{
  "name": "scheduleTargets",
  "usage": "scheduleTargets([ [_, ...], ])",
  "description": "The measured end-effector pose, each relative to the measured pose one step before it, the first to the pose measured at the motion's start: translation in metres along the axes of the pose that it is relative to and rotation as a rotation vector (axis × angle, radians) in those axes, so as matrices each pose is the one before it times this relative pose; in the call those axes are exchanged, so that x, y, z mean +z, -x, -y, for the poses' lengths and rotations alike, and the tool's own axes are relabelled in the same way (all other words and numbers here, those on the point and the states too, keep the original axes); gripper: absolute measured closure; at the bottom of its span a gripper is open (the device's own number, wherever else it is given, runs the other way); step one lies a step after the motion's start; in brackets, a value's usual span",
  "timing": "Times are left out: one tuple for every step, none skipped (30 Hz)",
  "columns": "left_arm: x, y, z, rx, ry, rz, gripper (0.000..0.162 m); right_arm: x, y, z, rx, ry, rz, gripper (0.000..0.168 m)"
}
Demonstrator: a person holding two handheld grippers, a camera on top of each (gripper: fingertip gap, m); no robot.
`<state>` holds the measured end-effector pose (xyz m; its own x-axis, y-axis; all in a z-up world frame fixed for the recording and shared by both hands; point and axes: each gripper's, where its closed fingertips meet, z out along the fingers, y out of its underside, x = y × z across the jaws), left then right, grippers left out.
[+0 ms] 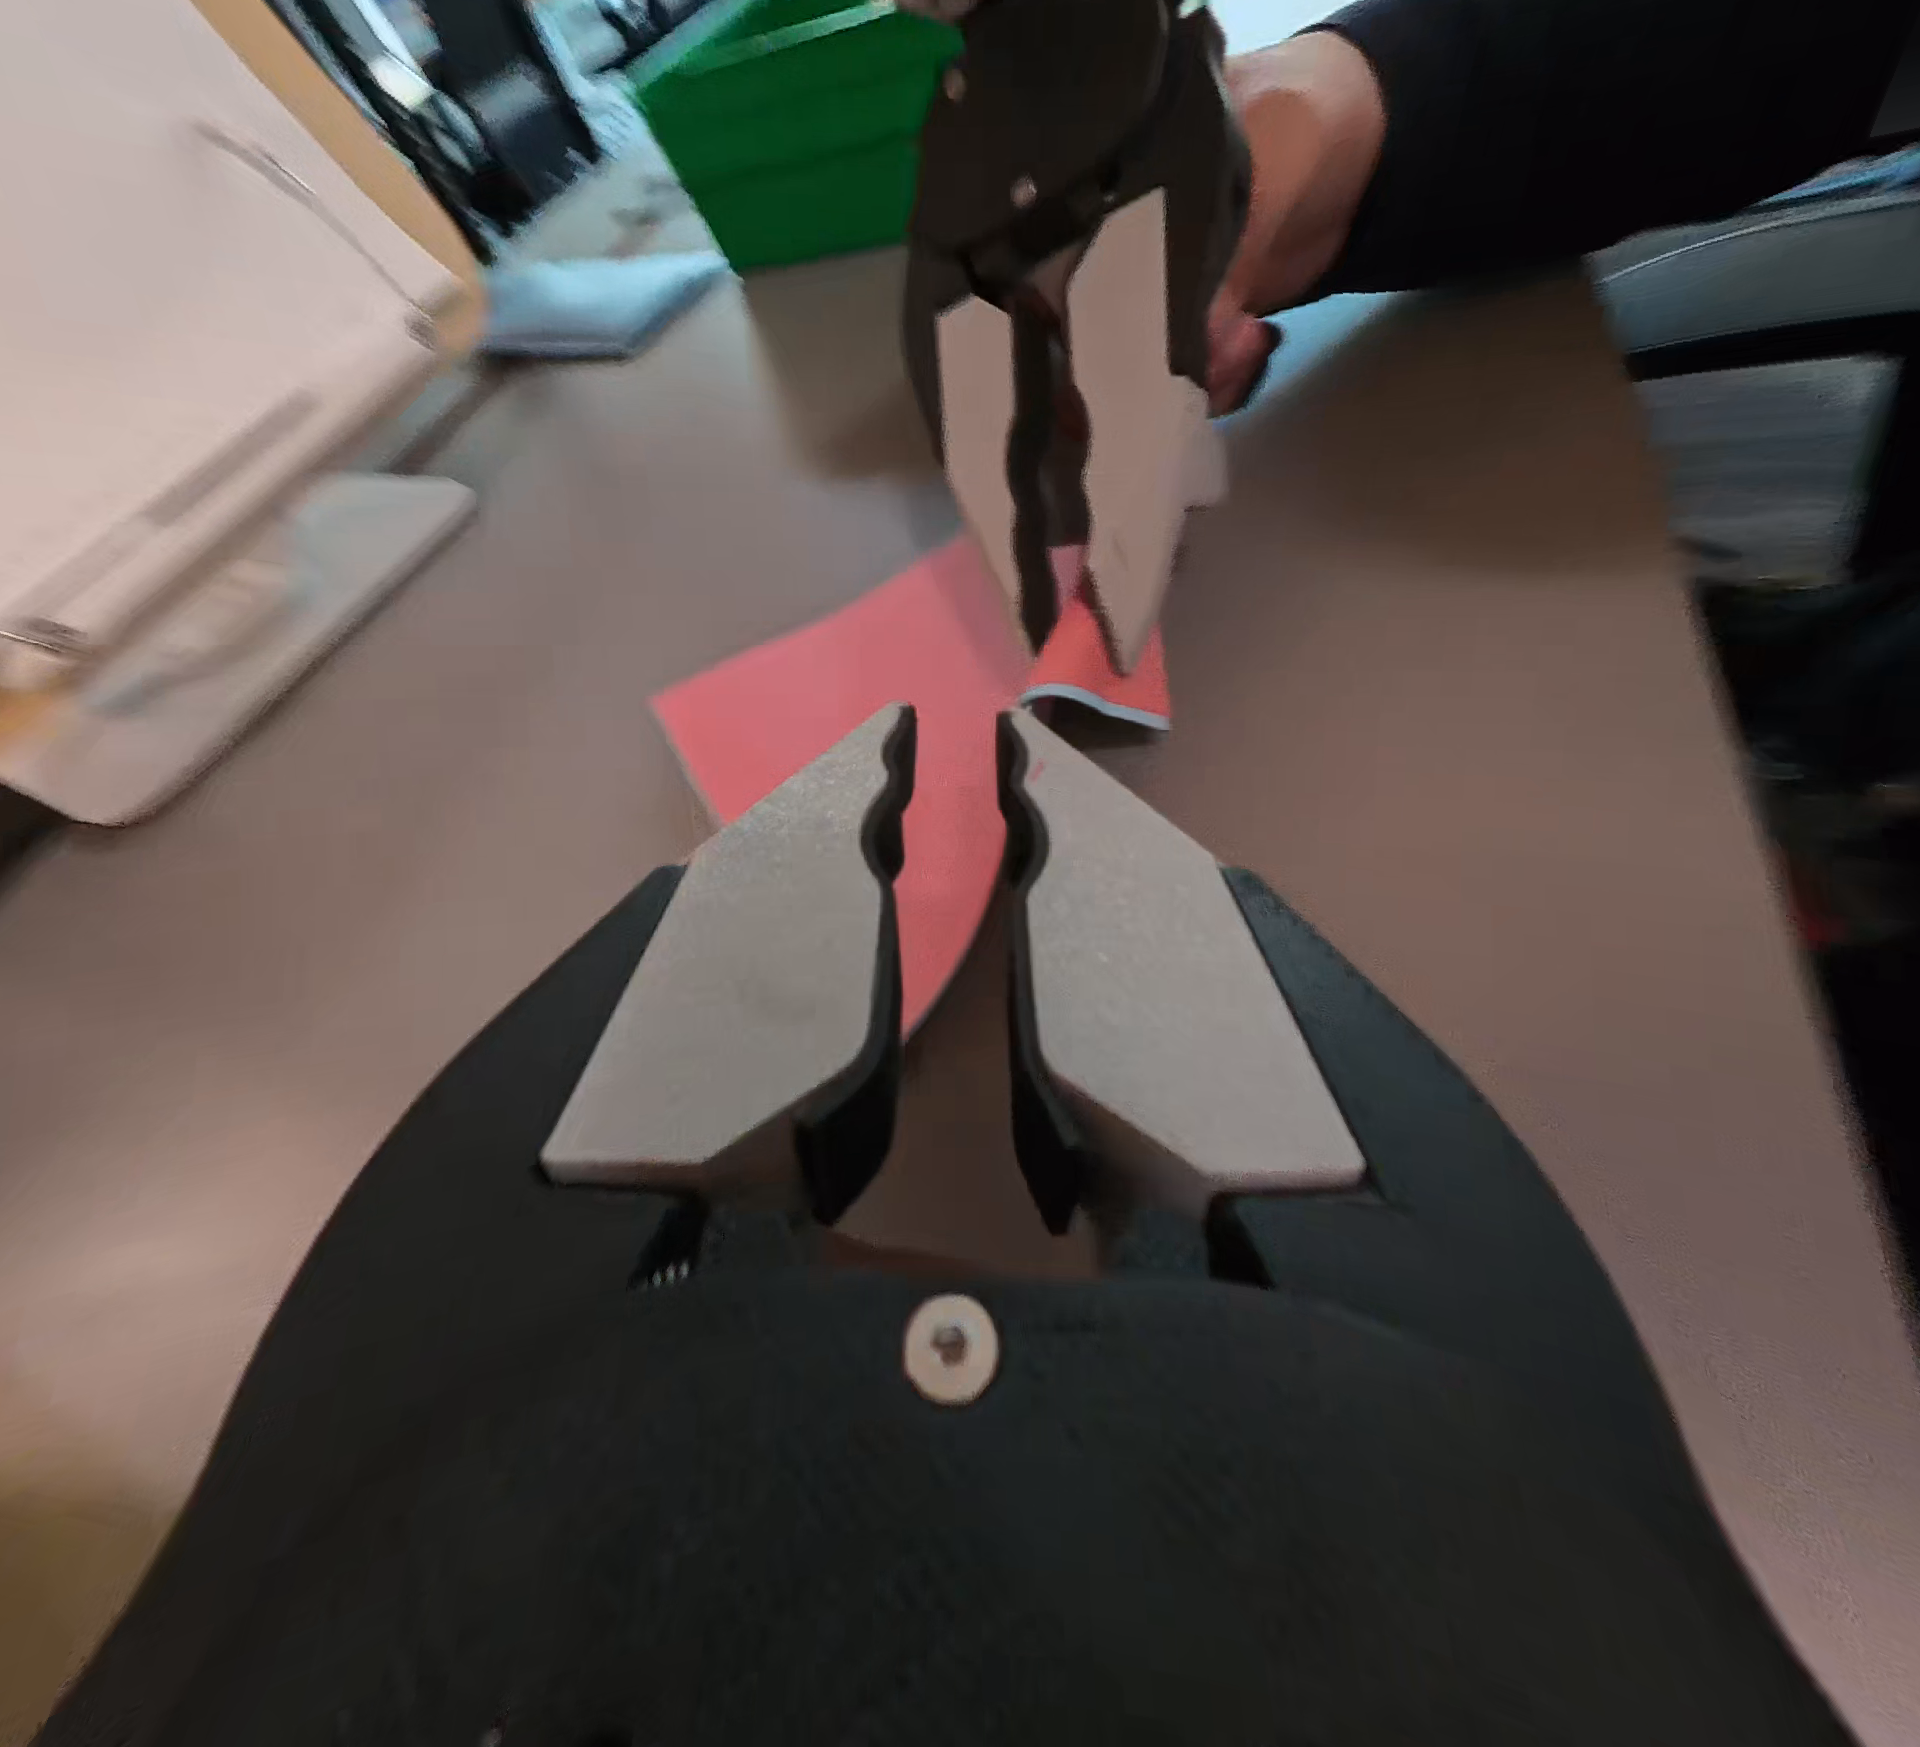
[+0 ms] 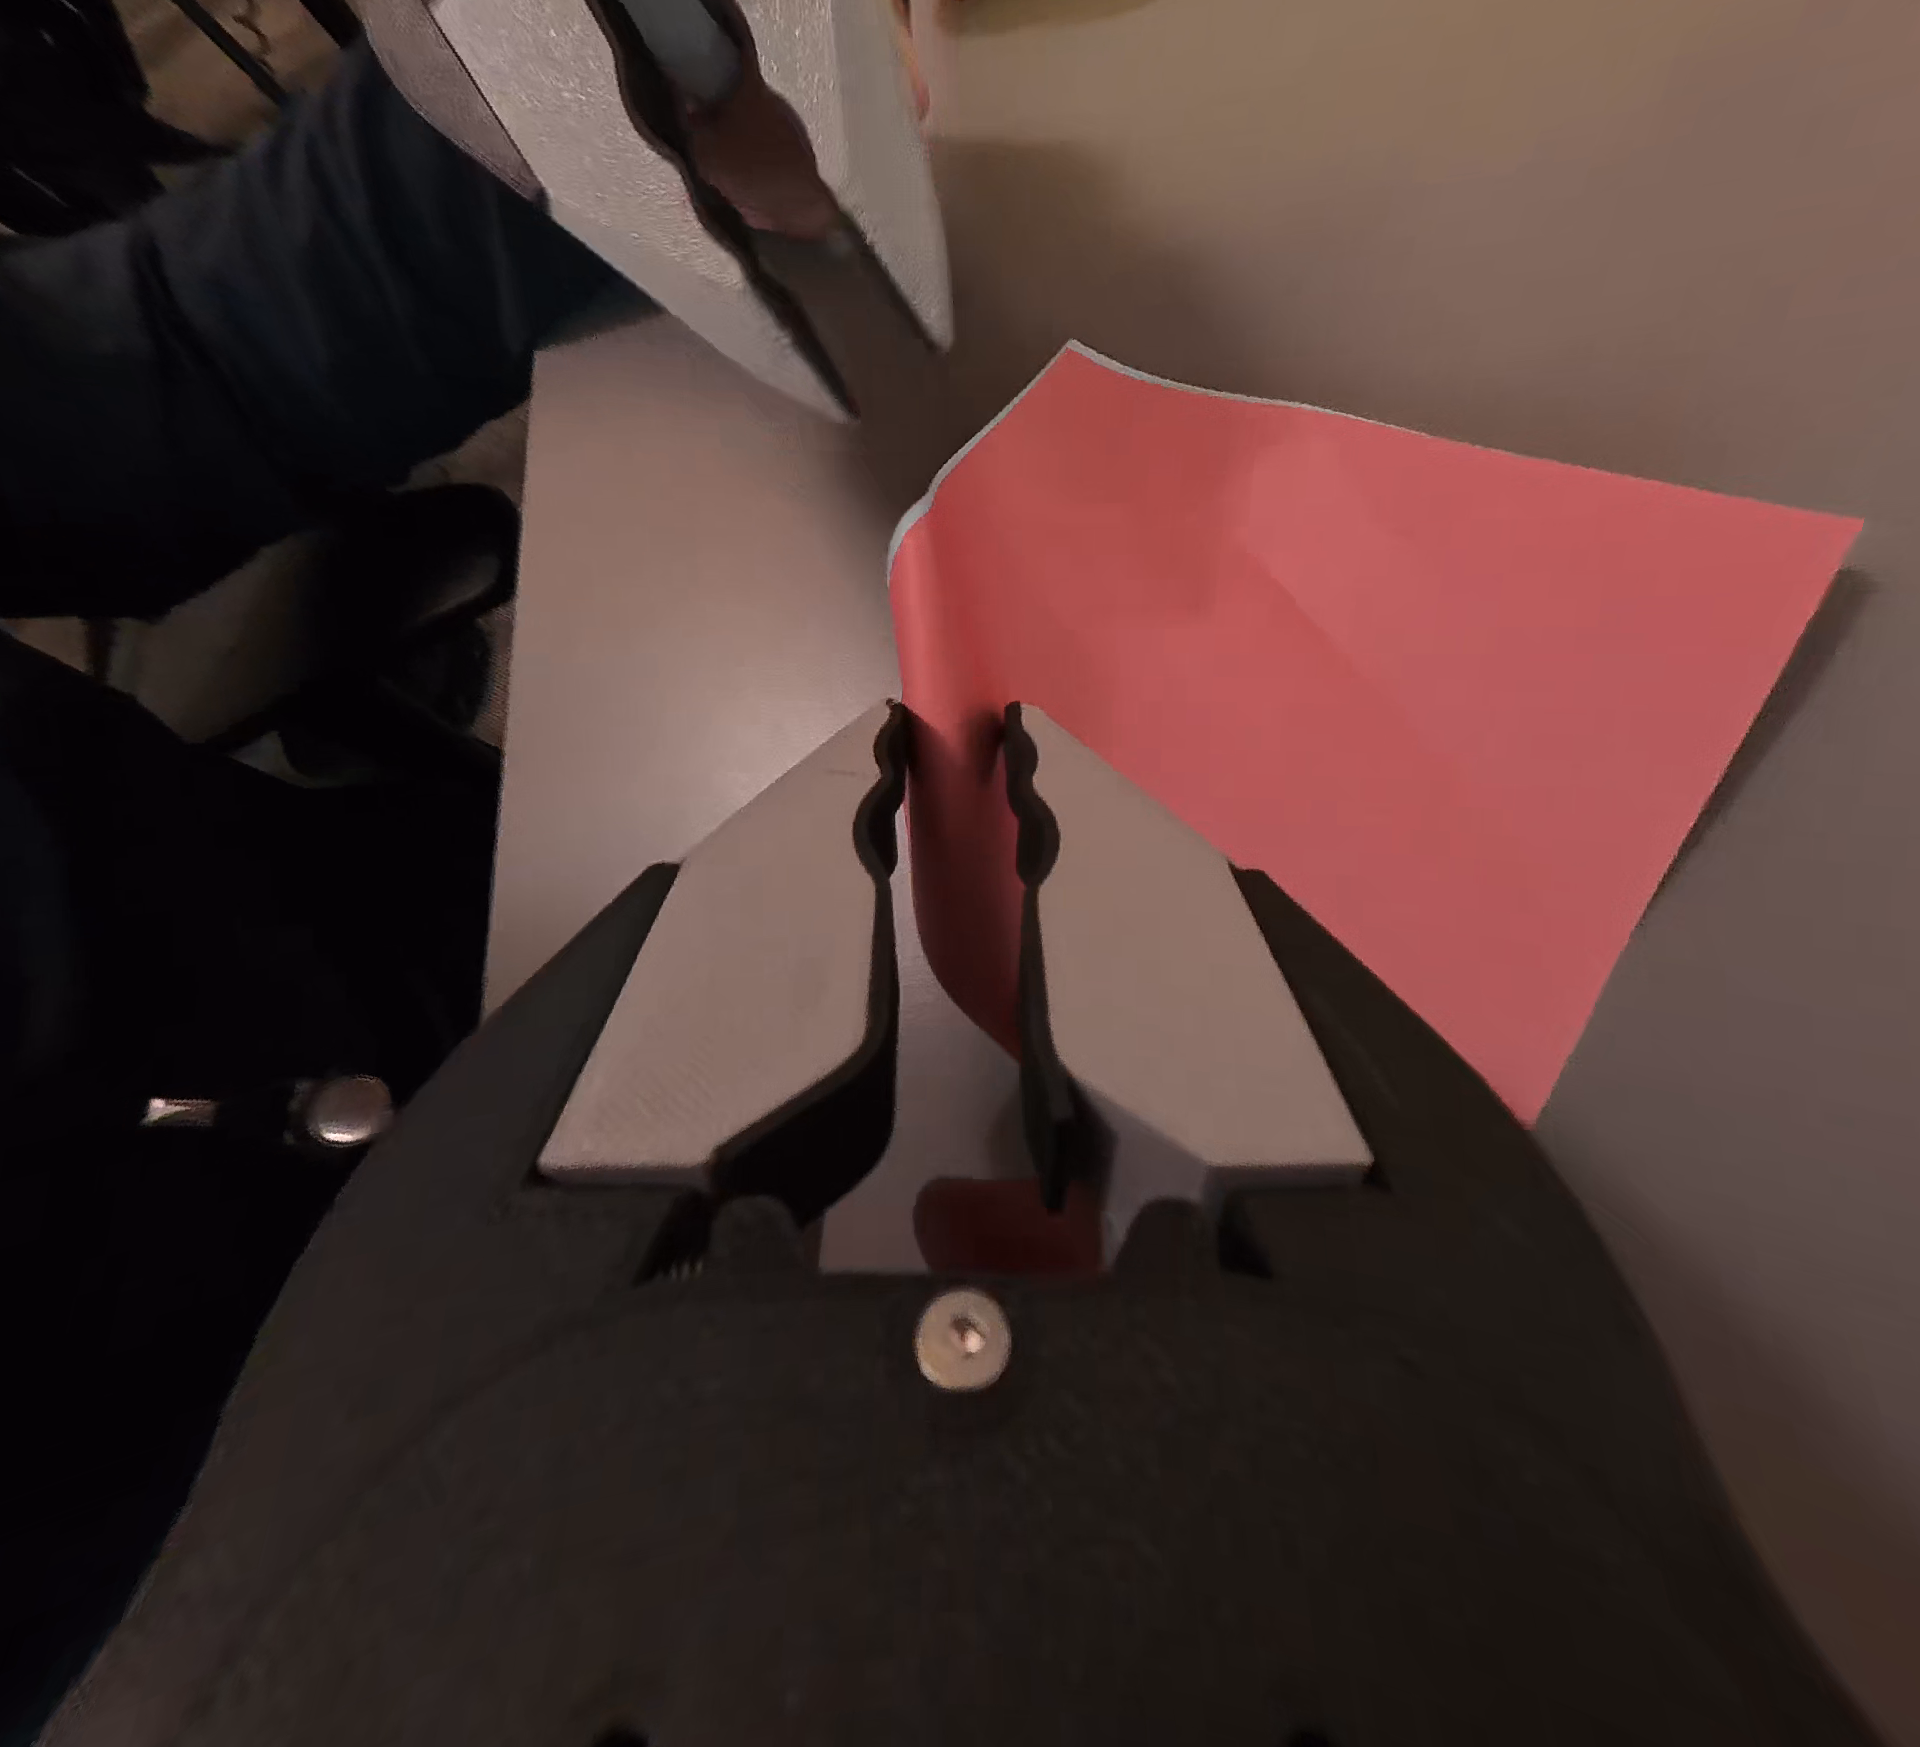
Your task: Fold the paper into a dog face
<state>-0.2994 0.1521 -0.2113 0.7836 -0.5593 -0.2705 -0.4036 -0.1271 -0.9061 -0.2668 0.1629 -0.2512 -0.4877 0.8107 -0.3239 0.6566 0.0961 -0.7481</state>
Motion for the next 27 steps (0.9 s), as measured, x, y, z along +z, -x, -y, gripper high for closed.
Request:
scheduleTargets([
  [-0.00086,0.00327,0.00426,0.0664,-0.0250,0.0548,0.150,-0.00033,0.00118,0.00106,0.0185,-0.0099,0.0168,0.153],
  [-0.00141,-0.00050,0.00500,0.0572,-0.0355,0.0311,0.152,-0.00040,0.00008,0.00096,0.0157,-0.0083,0.0089,0.153],
  [-0.00139,-0.00125,0.00368,0.0459,-0.0300,0.0215,0.155,-0.00057,-0.00034,0.00099,0.0136,-0.0076,0.0055,0.153],
  [-0.00090,-0.00115,0.00153,0.0336,-0.0135,0.0148,0.157,-0.00071,0.00017,0.00126,0.0122,-0.0081,0.0080,0.154],
  [-0.00019,-0.00243,-0.00054,0.0137,0.0029,-0.0054,0.158,-0.00090,0.00088,0.00149,0.0104,-0.0089,0.0118,0.154],
  [0.00052,-0.00337,-0.00200,-0.0072,0.0125,-0.0221,0.157,-0.00095,0.00123,0.00159,0.0080,-0.0097,0.0121,0.154],
  [0.00150,-0.00156,-0.00246,-0.0085,0.0161,-0.0123,0.155,-0.00084,0.00077,0.00130,0.0068,-0.0080,0.0097,0.154],
  [0.00199,0.00077,-0.00300,0.0063,0.0190,0.0084,0.152,-0.00044,0.00055,0.00081,0.0061,-0.0047,0.0075,0.154],
  [0.00196,0.00055,-0.00316,0.0201,0.0186,0.0127,0.150,0.00010,0.00057,0.00031,0.0041,-0.0013,0.0067,0.154],
  [0.00171,-0.00157,-0.00243,0.0197,0.0129,0.0016,0.149,0.00038,0.00051,0.00005,0.0019,-0.0001,0.0050,0.153],
  [0.00157,-0.00163,-0.00146,0.0139,0.0094,0.0004,0.148,0.00065,0.00020,-0.00016,0.0002,0.0003,0.0026,0.153],
  [0.00138,-0.00104,-0.00115,0.0110,0.0078,0.0021,0.147,0.00090,0.00015,-0.00041,-0.0007,0.0020,0.0012,0.153],
  [0.00130,-0.00032,-0.00189,0.0105,0.0116,0.0042,0.147,0.00089,0.00008,-0.00072,-0.0011,0.0027,0.0013,0.153],
  [0.00107,0.00005,-0.00168,0.0094,0.0108,0.0052,0.146,0.00099,-0.00010,-0.00074,-0.0007,0.0028,0.0005,0.153],
  [0.00068,-0.00009,-0.00082,0.0061,0.0049,0.0026,0.147,0.00082,-0.00021,-0.00064,-0.0002,0.0027,0.0002,0.153],
  [0.00032,0.00026,0.00027,0.0039,0.0007,0.0034,0.149,0.00060,-0.00010,-0.00042,0.0003,0.0017,0.0008,0.153],
  [-0.00001,-0.00038,0.00098,0.0012,-0.0051,-0.0006,0.151,0.00028,-0.00028,-0.00014,0.0008,0.0003,0.0004,0.153],
  [-0.00012,-0.00094,0.00091,-0.0003,-0.0049,-0.0052,0.154,0.00006,-0.00012,0.00029,0.0010,-0.0011,0.0004,0.153],
  [0.00002,-0.00045,0.00054,0.0022,-0.0024,-0.0018,0.157,-0.00016,-0.00022,0.00047,0.0011,-0.0023,0.0006,0.153],
  [0.00013,-0.00045,0.00048,0.0025,-0.0022,-0.0002,0.159,-0.00034,0.00002,0.00056,0.0012,-0.0028,0.0009,0.153],
  [0.00043,-0.00103,-0.00012,0.0001,0.0010,-0.0053,0.159,-0.00013,0.00011,0.00044,0.0015,-0.0026,0.0018,0.153],
  [0.00055,-0.00084,-0.00072,-0.0003,0.0052,-0.0042,0.158,-0.00005,0.00018,0.00013,0.0016,-0.0014,0.0024,0.153],
  [0.00057,-0.00029,-0.00054,0.0023,0.0048,-0.0003,0.157,0.00025,0.00045,-0.00002,0.0013,-0.0005,0.0031,0.153],
  [0.00027,0.00005,0.00004,0.0019,0.0009,0.0023,0.156,0.00028,0.00054,-0.00019,0.0005,0.0002,0.0027,0.153],
  [0.00008,-0.00019,0.00031,0.0006,-0.0008,0.0001,0.156,0.00034,0.00013,-0.00041,-0.0007,0.0018,0.0005,0.152],
  [-0.00024,0.00021,0.00047,-0.0012,-0.0022,0.0014,0.157,0.00024,0.00007,-0.00049,-0.0013,0.0019,-0.0012,0.152],
  [-0.00027,0.00022,0.00046,0.0001,-0.0026,0.0016,0.159,0.00015,0.00000,-0.00023,-0.0009,0.0006,-0.0011,0.152],
])
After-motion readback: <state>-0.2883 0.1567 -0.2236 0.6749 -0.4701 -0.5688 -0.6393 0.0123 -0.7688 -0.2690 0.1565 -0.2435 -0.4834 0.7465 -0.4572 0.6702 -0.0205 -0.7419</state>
